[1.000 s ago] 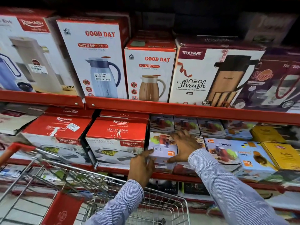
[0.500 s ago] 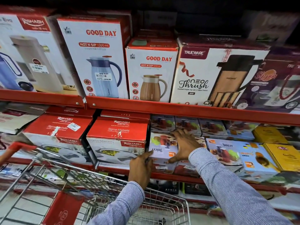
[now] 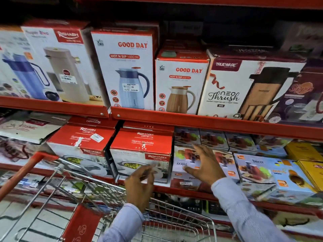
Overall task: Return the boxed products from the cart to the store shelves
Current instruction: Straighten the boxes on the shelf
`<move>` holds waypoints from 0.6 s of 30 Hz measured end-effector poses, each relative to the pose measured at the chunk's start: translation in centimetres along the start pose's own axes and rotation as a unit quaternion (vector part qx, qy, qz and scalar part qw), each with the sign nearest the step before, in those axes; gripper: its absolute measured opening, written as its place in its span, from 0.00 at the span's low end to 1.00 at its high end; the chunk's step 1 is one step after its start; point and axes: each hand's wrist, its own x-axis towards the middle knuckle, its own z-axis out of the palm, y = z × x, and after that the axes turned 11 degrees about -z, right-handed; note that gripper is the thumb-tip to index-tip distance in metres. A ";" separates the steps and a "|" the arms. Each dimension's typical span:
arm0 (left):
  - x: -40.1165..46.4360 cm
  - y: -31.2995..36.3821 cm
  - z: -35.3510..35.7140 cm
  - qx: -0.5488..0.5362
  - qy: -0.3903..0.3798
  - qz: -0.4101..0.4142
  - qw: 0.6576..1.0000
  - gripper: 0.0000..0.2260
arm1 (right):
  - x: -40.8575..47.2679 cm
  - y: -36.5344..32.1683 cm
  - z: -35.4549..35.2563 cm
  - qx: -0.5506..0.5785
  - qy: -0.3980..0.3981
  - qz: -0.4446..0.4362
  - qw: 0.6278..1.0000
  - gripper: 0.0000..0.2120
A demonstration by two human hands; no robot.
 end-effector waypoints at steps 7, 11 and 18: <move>3.8 -5.0 -6.7 0.032 0.020 -0.119 0.992 0.18 | -1.1 -6.6 4.9 0.309 0.081 0.097 0.943 0.35; 5.4 -5.7 -6.9 0.084 -0.052 -0.118 0.988 0.27 | -0.5 -7.9 6.5 0.332 0.064 0.128 0.932 0.35; 6.7 -6.5 -7.2 0.078 -0.117 -0.128 0.982 0.37 | -0.3 -9.0 7.0 0.349 0.076 0.164 0.920 0.32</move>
